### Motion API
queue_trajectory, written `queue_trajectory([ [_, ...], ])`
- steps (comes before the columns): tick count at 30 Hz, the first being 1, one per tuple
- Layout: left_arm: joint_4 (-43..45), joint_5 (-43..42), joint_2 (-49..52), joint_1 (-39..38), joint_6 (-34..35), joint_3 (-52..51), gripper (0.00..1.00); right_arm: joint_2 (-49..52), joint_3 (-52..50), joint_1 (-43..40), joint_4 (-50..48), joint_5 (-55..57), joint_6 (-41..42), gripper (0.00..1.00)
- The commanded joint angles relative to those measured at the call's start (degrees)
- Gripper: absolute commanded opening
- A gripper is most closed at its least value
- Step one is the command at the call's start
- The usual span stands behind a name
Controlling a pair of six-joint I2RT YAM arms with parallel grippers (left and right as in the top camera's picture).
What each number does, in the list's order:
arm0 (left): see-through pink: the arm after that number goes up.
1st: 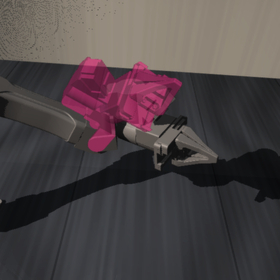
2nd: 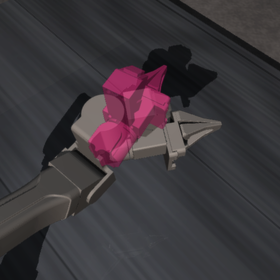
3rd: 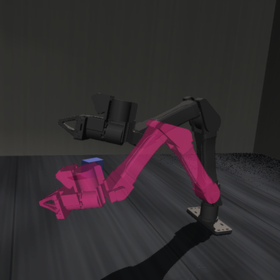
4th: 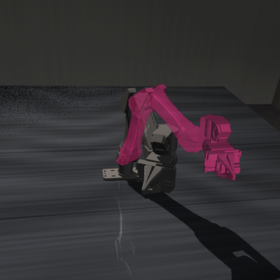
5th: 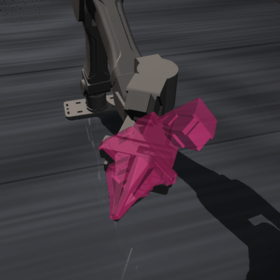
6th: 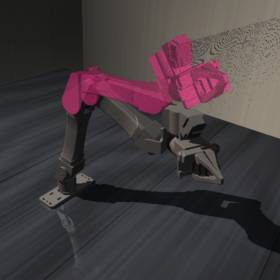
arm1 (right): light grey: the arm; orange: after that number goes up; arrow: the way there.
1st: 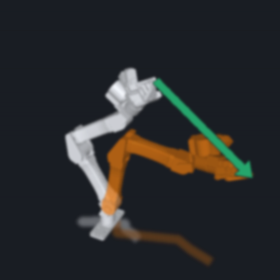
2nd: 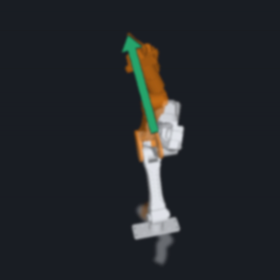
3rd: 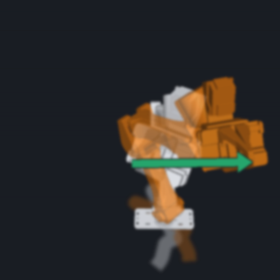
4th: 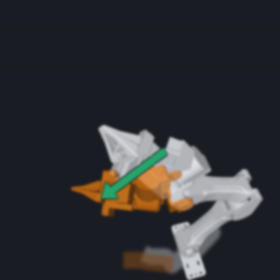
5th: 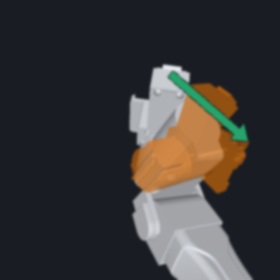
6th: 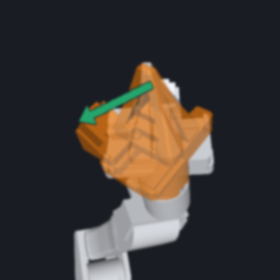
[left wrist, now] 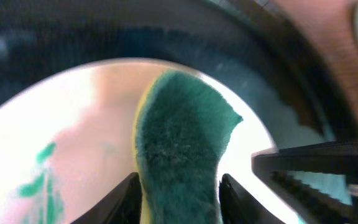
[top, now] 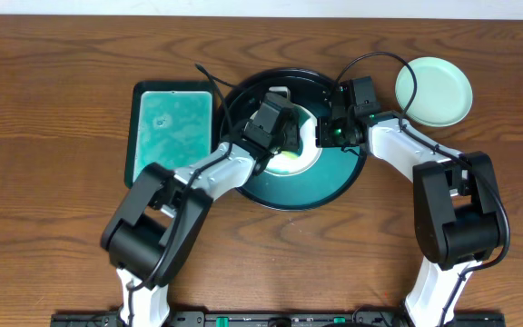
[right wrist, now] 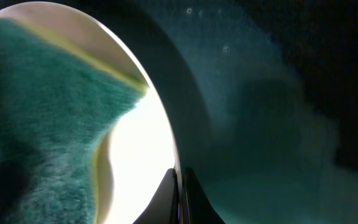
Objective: Clean dirty plates on tray and stack at the side
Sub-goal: 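Scrub the white plate face with the sponge in the left gripper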
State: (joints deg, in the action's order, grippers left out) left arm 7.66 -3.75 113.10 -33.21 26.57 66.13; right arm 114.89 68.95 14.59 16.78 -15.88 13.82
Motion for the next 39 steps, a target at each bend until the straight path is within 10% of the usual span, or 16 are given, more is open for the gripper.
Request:
queue_trajectory([
  [1,-0.4,1.7,-4.7,0.2,-1.5,0.3,0.44,0.9,-0.2,1.3,0.8,-0.9,-1.1,0.01],
  [39,-2.7,3.9,4.6,-1.8,-7.7,0.3,0.28,0.9,-0.2,1.3,0.9,-0.9,-1.5,0.01],
])
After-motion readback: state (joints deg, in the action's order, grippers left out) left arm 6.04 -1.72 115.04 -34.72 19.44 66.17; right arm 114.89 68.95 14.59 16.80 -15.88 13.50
